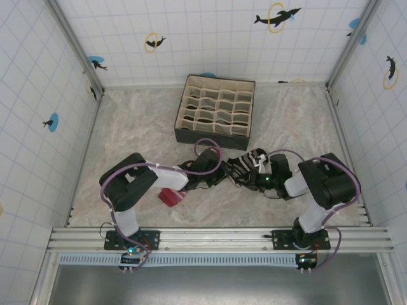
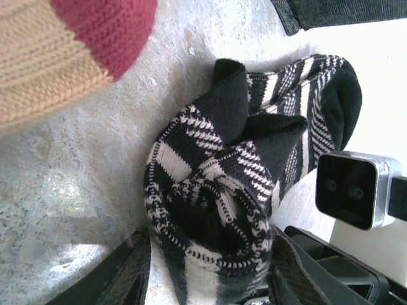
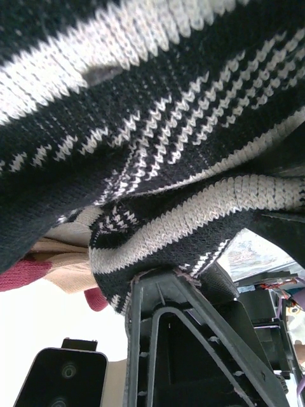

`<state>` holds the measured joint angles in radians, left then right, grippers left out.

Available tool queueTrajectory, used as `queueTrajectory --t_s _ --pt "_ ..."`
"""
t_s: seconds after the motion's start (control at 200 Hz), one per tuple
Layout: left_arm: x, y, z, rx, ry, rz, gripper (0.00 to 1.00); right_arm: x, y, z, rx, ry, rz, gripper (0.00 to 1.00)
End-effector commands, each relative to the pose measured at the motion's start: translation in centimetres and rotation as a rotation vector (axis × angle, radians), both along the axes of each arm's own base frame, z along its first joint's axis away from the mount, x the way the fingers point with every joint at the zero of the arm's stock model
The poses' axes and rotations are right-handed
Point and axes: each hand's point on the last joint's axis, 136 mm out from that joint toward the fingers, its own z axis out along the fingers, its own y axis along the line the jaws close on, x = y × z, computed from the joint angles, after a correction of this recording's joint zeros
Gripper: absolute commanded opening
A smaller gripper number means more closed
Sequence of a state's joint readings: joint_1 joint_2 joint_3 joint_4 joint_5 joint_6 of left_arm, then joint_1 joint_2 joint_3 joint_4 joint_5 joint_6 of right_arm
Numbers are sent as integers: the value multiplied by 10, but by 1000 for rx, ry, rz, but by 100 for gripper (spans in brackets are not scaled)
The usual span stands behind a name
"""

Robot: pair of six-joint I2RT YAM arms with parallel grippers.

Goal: Roll the socks

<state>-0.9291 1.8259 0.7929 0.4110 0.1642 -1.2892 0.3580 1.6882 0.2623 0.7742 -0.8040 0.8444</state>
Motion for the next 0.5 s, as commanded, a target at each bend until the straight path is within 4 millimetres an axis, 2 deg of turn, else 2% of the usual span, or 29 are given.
queueTrajectory --t_s 0.0,0.24,0.375,0.495 --pt "-2 23 -31 138 57 61 43 -33 -27 -52 -173 243 -69 5" --pt "0 32 -41 204 87 61 11 -25 -23 -37 -143 159 -59 24" --pt "-1 32 -40 216 98 47 3 -18 -22 -22 -146 77 -48 35" --pt "0 30 -34 228 97 27 0 -12 -26 -8 -214 -21 -34 50"
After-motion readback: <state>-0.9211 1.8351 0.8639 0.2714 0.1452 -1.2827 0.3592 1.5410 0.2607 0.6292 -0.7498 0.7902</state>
